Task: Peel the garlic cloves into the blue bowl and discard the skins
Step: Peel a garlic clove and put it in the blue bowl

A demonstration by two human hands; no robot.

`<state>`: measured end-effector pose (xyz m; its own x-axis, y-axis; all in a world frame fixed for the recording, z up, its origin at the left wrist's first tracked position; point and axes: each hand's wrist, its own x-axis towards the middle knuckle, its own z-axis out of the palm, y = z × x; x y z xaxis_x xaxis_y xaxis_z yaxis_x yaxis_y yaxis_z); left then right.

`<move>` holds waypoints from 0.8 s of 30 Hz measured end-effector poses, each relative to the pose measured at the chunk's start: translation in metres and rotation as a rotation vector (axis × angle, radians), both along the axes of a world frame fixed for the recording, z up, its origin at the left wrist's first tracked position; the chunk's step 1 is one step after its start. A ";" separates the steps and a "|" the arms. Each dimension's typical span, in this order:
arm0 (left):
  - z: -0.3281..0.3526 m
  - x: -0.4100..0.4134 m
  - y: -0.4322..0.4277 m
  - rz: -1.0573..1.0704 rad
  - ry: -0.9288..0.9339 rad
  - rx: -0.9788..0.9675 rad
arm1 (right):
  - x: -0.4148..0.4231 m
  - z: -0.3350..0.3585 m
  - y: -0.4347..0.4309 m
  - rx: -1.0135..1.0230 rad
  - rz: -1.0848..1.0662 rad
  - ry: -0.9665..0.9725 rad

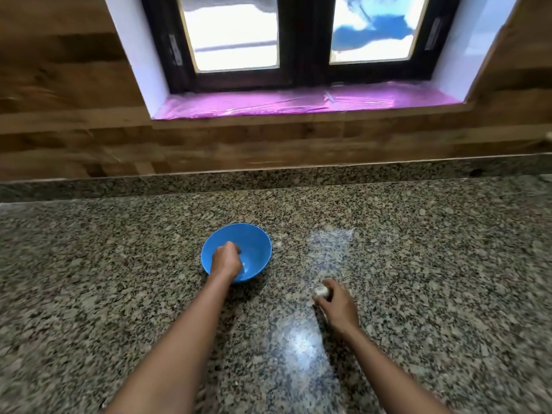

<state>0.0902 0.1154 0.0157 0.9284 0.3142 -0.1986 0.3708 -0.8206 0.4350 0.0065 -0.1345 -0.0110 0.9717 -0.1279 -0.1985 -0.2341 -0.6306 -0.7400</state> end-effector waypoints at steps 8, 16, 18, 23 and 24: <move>0.045 -0.054 -0.033 0.017 -0.429 -0.465 | -0.006 -0.002 -0.006 0.114 -0.044 -0.007; -0.030 -0.146 -0.109 0.054 -0.033 -0.946 | -0.047 -0.006 0.002 0.572 -0.146 0.048; -0.031 -0.149 -0.120 0.157 0.012 -1.147 | -0.053 -0.008 0.002 0.716 -0.159 0.066; -0.023 -0.150 -0.117 0.204 0.000 -1.261 | -0.063 -0.001 0.003 0.990 -0.196 0.135; -0.023 -0.150 -0.114 0.188 0.002 -1.242 | -0.064 0.000 0.003 1.012 -0.195 0.151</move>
<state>-0.0596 0.0011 -0.0072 0.8888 0.0414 -0.4564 0.4392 0.2070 0.8742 -0.0573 -0.1313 -0.0105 0.9082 0.0138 -0.4183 -0.3994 0.3275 -0.8563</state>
